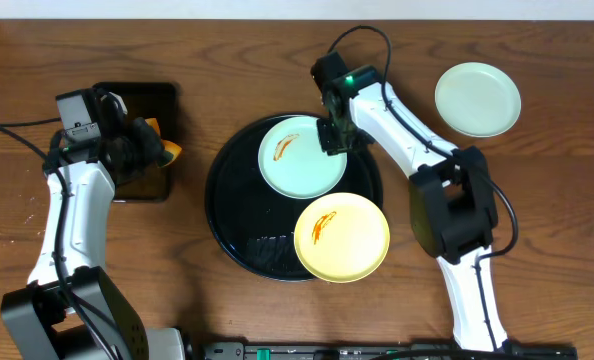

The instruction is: Clean dirty plates on tray and stack at the side

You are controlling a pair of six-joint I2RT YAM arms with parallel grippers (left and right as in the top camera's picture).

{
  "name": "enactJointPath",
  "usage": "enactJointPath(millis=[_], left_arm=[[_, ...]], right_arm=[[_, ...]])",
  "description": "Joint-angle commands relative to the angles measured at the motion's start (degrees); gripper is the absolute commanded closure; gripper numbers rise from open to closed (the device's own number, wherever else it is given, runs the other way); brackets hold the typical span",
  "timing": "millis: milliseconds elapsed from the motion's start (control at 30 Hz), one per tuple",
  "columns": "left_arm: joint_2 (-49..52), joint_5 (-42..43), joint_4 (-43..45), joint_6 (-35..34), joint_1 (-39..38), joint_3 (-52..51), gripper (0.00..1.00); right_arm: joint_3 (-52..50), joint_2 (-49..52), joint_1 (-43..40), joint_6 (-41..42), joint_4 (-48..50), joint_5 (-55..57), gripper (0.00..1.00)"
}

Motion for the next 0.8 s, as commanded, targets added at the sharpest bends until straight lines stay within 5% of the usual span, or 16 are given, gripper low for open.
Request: enactJointPath(millis=[0, 400, 667, 767], left_arm=[[0.59, -0.31, 0.07, 0.79, 0.11, 0.42, 0.92], [0.59, 10.29, -0.17, 0.35, -2.78, 0.42, 0.92], [0.63, 9.35, -4.02, -1.20, -12.07, 0.42, 0.92], [0.66, 1.81, -6.40, -2.82, -16.15, 0.39, 0.92]], right_arm=[[-1.09, 0.98, 1.20, 1.66, 0.68, -3.41, 0.66], [-6.05, 0.98, 6.27, -0.28, 9.49, -19.41, 0.75], [-6.03, 0.98, 8.70, 0.17, 9.31, -16.81, 0.72], [-6.03, 0.98, 7.78, 0.17, 9.05, -16.81, 0.72]])
